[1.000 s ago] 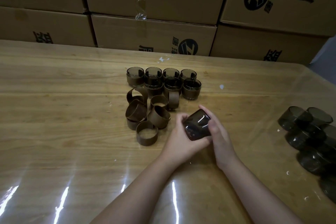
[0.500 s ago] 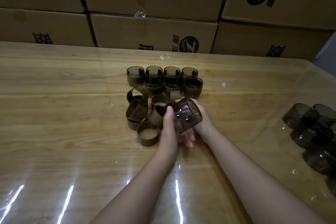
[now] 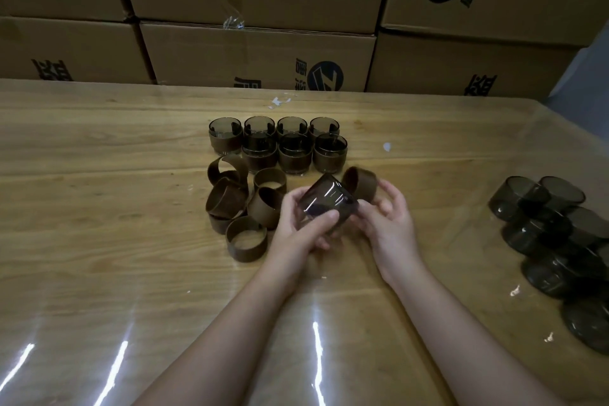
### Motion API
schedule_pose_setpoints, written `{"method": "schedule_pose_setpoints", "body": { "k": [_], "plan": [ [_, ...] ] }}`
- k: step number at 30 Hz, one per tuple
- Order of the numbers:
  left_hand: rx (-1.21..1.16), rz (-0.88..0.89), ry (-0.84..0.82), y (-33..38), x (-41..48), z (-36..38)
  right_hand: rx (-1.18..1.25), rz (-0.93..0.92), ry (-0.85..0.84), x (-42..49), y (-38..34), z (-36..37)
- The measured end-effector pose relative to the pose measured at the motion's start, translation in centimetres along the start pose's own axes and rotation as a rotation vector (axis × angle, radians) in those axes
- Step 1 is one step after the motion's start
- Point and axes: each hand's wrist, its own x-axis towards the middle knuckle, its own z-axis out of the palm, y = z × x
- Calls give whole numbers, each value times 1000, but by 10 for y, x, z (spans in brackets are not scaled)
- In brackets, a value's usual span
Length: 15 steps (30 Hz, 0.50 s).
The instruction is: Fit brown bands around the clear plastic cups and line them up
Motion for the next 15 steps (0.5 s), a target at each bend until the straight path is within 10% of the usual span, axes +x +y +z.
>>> {"method": "schedule_pose_setpoints", "body": {
  "k": [9, 15],
  "plan": [
    [-224, -116, -131, -3, 5, -9, -644, -811, -50, -16, -5, -7],
    [-227, -138, -150, -2, 10, -9, -842, -998, -147, -23, -9, -2]
  ]
}}
